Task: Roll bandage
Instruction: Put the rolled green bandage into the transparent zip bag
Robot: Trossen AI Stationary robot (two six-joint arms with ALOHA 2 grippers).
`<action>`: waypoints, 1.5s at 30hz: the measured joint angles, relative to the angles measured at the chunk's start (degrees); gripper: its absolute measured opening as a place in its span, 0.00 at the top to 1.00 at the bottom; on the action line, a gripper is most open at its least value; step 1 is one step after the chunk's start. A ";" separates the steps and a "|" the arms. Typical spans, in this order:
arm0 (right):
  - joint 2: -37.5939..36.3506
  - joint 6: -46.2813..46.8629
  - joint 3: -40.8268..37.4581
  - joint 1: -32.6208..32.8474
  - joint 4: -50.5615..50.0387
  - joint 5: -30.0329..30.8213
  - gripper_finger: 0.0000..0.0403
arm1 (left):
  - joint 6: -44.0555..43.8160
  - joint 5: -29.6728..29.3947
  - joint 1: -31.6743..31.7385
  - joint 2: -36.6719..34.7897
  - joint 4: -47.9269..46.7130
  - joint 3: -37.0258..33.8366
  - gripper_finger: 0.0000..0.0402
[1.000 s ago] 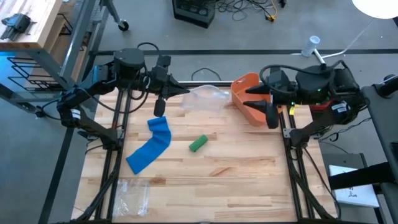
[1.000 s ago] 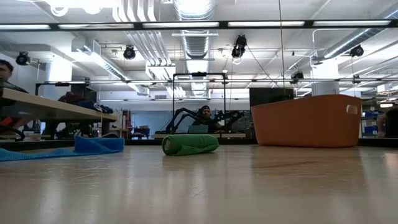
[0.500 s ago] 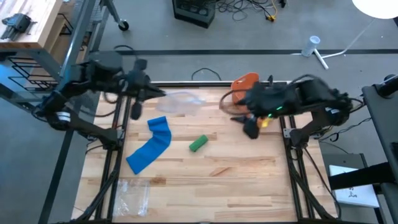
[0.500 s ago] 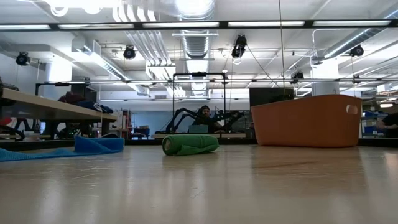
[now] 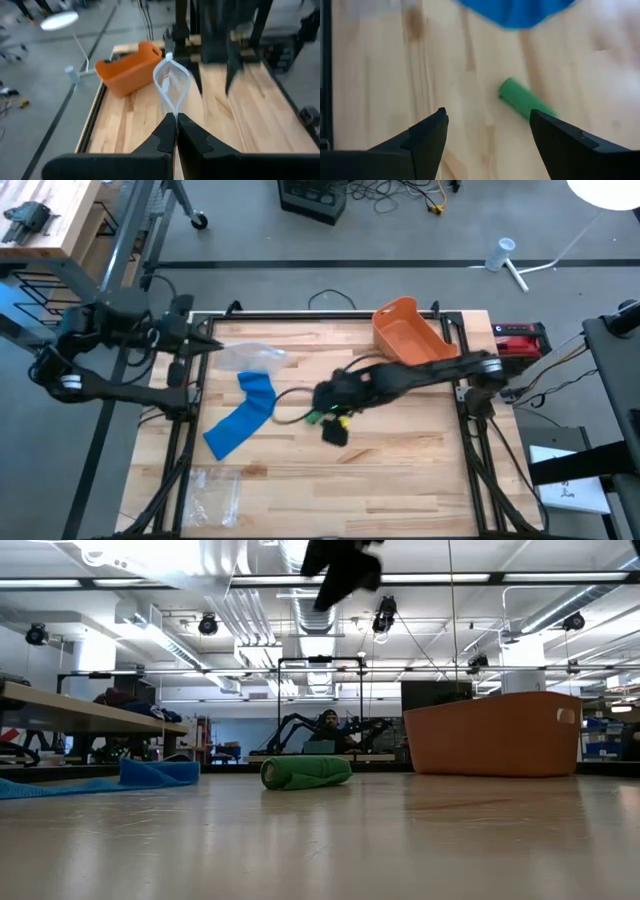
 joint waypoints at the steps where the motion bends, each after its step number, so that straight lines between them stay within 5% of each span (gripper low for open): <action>1: 2.04 -1.40 0.83 -0.20 -0.42 -0.97 0.32 | -0.76 -0.02 0.00 -1.37 1.79 -1.33 1.00; 16: 27.01 -36.87 16.50 -4.35 -7.29 -2.12 0.30 | -5.88 -6.38 0.00 -10.27 6.84 -13.52 1.00; 33: 31.78 -41.04 17.02 -7.38 -9.78 0.86 0.38 | -7.46 -7.36 0.00 -11.24 9.44 -16.36 1.00; 45: 28.76 -41.48 17.40 -7.35 -10.68 -1.61 0.26 | -7.28 -7.43 0.00 -10.78 9.53 -16.36 1.00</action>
